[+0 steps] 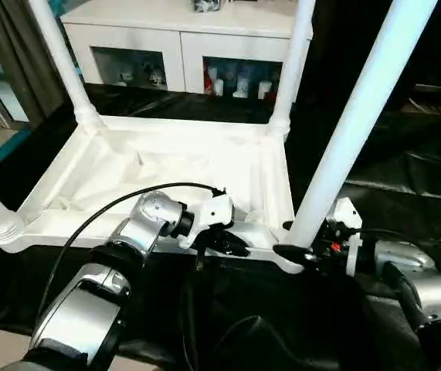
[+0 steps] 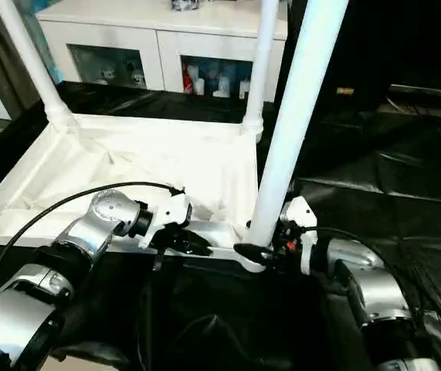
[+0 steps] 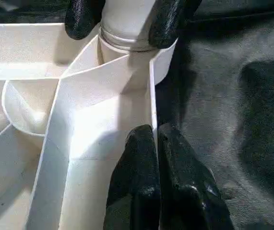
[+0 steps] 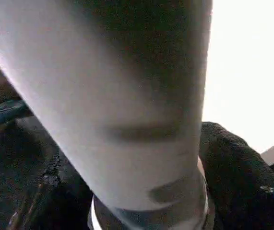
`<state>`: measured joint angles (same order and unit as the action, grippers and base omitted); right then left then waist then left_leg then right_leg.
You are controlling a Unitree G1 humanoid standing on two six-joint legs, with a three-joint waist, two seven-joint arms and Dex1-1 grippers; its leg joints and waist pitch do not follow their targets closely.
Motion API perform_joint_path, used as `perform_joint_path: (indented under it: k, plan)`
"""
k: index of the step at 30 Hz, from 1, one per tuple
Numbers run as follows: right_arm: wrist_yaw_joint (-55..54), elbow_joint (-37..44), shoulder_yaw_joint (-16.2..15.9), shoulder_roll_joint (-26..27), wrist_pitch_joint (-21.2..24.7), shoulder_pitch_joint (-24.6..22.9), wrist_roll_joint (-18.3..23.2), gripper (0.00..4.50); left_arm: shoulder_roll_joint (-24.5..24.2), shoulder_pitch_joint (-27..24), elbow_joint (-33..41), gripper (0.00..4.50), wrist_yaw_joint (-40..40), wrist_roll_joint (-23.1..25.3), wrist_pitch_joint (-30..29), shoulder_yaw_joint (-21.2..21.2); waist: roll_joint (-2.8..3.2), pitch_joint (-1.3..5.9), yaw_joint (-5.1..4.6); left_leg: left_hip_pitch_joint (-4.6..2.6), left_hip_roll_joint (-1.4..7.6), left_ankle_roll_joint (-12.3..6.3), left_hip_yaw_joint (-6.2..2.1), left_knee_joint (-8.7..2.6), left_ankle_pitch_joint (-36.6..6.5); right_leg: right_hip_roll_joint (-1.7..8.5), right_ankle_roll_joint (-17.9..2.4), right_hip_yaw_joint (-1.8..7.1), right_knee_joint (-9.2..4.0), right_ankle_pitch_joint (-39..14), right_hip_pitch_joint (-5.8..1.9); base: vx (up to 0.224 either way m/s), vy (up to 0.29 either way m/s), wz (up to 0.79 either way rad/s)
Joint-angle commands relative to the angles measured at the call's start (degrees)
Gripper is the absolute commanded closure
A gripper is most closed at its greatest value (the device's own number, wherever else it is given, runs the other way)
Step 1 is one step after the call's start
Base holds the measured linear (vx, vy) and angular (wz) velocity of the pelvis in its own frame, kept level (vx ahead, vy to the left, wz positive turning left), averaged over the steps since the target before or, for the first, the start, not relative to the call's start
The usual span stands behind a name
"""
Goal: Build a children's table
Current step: Rotate leg to tighten
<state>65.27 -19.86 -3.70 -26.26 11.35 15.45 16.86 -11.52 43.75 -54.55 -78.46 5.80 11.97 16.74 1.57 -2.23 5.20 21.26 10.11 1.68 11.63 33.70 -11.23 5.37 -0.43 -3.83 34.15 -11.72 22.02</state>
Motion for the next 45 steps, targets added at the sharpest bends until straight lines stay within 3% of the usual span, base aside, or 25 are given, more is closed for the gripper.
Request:
perform_joint_path:
  k: [1,6,9,17,19,24,29,34,35,40,45]
  plan:
    - [0.65,0.91,0.16,-0.75,1.07,0.41,1.02,1.32,0.14,-0.65,0.90,4.50,-2.24,-1.48,-0.29,0.79,-1.02,3.01,0.17,-0.80,4.00,-5.25,-1.50,-3.94,-8.61,4.29,-15.69,2.53,-3.38,-4.84,-2.40,0.000,0.000,0.00]
    - [2.03,0.71,0.16,-0.36,1.97,0.88,1.59,1.69,0.15,-0.70,1.14,4.50,-2.53,-1.37,-0.60,0.43,-0.93,3.16,0.24,-0.66,3.88,-6.32,-1.47,-3.69,-6.84,4.22,-16.21,2.42,-3.08,-2.02,-2.44,0.000,0.000,0.00]
    - [1.89,1.38,0.19,-0.17,2.70,0.58,2.10,1.81,0.24,-0.72,1.08,4.50,-2.43,-1.29,-0.60,0.47,-0.70,3.12,0.26,-0.70,3.89,-6.00,-1.51,-3.76,-7.60,4.26,-16.11,2.41,-3.18,-2.93,-2.45,0.000,0.000,0.00]
    - [-2.57,4.95,0.15,2.42,4.44,-2.37,2.51,1.89,1.44,-0.25,0.02,4.50,1.08,-0.86,-0.63,-0.01,-0.82,3.12,0.25,-0.72,3.92,-5.40,-1.53,-3.87,-8.13,4.23,-15.63,2.47,-3.25,-3.35,-2.37,0.000,0.000,0.00]
    - [-6.43,3.86,0.40,4.17,3.84,-2.36,1.10,1.89,2.20,0.36,-0.96,4.50,4.56,-0.08,-0.90,-0.16,-0.84,2.91,0.10,-0.78,3.93,-4.74,-1.52,-4.05,-9.54,4.23,-15.28,2.47,-3.60,-5.90,-2.09,0.000,0.000,0.00]
    - [-19.02,-2.11,1.18,9.37,0.97,-0.62,-3.88,1.93,4.96,2.47,-4.38,4.50,15.86,2.73,-2.00,-0.16,-0.85,2.37,-0.59,-1.32,3.70,-0.34,-2.01,-4.86,-15.36,4.47,-11.88,2.67,-5.05,-18.48,-1.77,0.000,0.000,0.00]
    - [-33.50,-7.94,3.96,16.48,0.77,2.42,-5.57,1.94,10.61,4.32,-6.68,4.50,24.18,3.71,-3.42,-0.03,-0.55,2.36,-1.49,-1.40,3.54,0.85,-2.27,-5.19,-17.75,4.36,-10.67,2.73,-5.46,-20.06,-1.55,0.000,0.000,0.00]
    - [-34.84,-9.45,4.37,20.52,-0.85,4.47,-4.96,1.94,13.52,4.71,-7.66,4.50,25.25,4.06,-1.82,0.65,-0.62,2.36,-1.88,-1.15,3.35,-0.43,-2.20,-5.07,-17.63,4.41,-10.16,2.81,-5.76,-20.20,-1.62,0.000,0.000,0.00]
    - [-32.42,-8.68,4.83,20.81,-0.46,4.61,-2.98,1.59,13.28,4.47,-7.56,4.50,23.71,3.94,-1.42,0.62,-0.48,2.33,-1.83,-1.18,3.39,-0.76,-2.18,-5.08,-17.50,4.40,-10.24,2.84,-5.79,-19.80,-1.58,0.000,0.000,0.00]
    - [-26.60,-6.00,3.58,18.98,-0.31,3.89,-1.75,1.06,11.59,3.86,-7.21,4.50,20.38,3.69,-0.06,0.76,-0.58,2.64,-1.74,-0.95,3.52,-2.03,-2.04,-4.92,-15.13,4.32,-12.00,2.82,-5.08,-13.66,-1.93,0.000,0.000,0.00]
    - [-17.74,-3.54,2.42,13.65,-0.50,2.54,-1.03,0.79,8.54,2.85,-5.96,4.50,16.01,2.34,1.92,-0.09,-0.67,3.12,-1.26,-0.42,3.43,-5.11,-1.86,-4.17,-9.06,4.33,-14.12,2.62,-3.90,-4.46,-2.70,0.000,0.000,0.00]
